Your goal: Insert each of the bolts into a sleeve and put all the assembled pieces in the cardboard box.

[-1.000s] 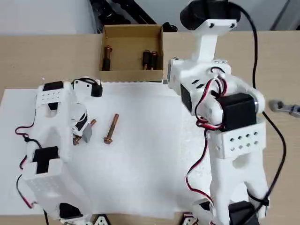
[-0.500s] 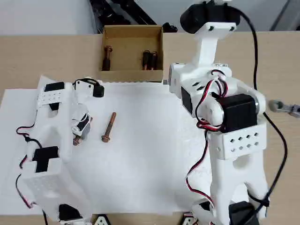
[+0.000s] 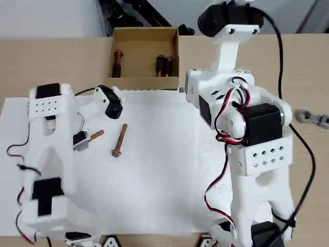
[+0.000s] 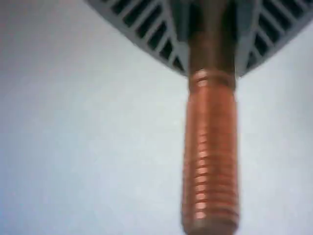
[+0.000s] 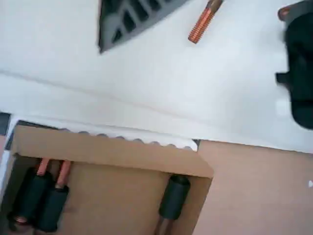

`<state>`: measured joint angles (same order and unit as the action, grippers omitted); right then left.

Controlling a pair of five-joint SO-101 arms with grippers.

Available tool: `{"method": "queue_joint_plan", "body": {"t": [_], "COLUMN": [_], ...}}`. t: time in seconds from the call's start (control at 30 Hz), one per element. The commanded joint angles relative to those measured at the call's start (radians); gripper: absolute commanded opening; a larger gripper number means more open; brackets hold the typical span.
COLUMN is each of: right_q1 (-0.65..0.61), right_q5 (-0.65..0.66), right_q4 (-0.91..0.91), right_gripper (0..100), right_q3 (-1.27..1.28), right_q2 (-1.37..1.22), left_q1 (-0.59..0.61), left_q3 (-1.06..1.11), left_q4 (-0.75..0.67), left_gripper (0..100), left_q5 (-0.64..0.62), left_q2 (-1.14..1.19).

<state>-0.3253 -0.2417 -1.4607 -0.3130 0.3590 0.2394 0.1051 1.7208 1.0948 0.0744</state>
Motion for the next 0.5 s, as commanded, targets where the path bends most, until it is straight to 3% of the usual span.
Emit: {"method": "queue_joint_plan", "body": {"t": [0.0, 0.23, 0.47], "right_q1": [0.012, 0.013, 0.013], "right_q5": [-0.008, -0.009, -0.011], "right_q4": [-0.001, -0.002, 0.016], "right_gripper": [14.7, 14.7, 14.7], "right_q3": [-0.043, -0.037, 0.126], "right_q2": [0.024, 0.024, 0.076], "left_q1": [0.0, 0.003, 0.008], "left_q3": [-0.002, -0.002, 0.008], "left_q4": [0.034, 0.034, 0.032], "left_gripper": [0, 0, 0], "left_q5": [0.075, 0.301, 0.592], "left_q2": [-0.143, -0.336, -0.39]}}
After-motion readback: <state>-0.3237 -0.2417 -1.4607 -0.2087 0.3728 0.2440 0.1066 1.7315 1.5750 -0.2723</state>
